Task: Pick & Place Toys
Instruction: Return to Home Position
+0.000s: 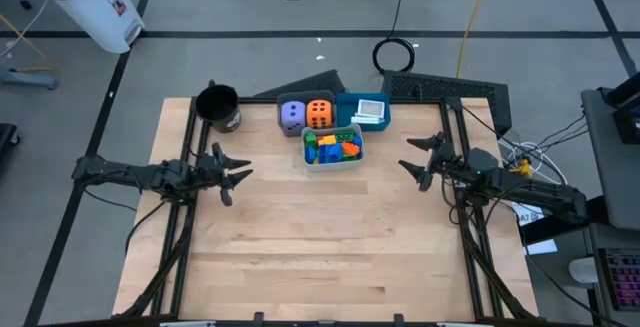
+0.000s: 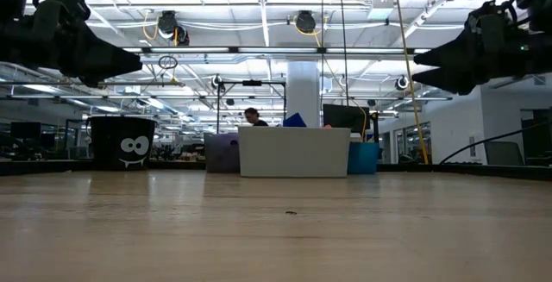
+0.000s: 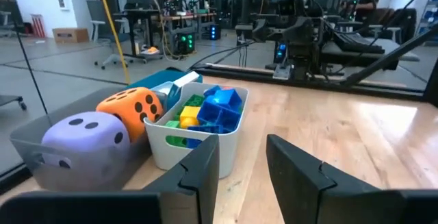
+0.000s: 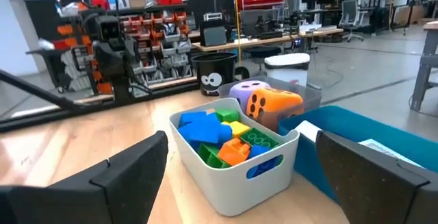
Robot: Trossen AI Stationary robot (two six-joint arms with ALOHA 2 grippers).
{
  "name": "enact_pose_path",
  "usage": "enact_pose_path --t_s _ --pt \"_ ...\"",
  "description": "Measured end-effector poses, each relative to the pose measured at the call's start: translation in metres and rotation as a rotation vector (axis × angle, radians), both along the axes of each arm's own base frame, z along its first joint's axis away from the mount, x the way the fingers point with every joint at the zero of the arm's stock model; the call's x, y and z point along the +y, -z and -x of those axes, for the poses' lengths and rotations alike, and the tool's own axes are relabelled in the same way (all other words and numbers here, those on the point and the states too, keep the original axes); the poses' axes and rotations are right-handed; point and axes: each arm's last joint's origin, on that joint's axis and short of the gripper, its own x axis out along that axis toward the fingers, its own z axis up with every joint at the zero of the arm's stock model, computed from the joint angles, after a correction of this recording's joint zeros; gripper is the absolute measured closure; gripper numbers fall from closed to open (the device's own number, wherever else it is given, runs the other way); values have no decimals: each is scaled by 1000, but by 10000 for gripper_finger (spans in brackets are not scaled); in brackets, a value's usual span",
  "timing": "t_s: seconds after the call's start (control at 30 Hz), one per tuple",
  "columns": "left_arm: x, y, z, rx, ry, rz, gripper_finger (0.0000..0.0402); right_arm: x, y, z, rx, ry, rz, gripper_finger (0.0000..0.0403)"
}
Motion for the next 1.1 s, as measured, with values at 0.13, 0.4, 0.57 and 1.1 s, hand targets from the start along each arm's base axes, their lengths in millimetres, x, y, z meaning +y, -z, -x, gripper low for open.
enact_pose_path --t_s 0.13,0.4,0.57,1.1 --pt "0 0 0 -7 0 21 273 0 -2 0 -19 1 0 44" --pt "0 0 0 -7 0 22 273 0 -2 0 -19 0 -1 44" --pt "0 0 0 -8 0 22 273 0 -2 0 -19 0 -1 42" --pt "0 0 0 -8 1 20 273 0 -1 0 -20 0 0 41"
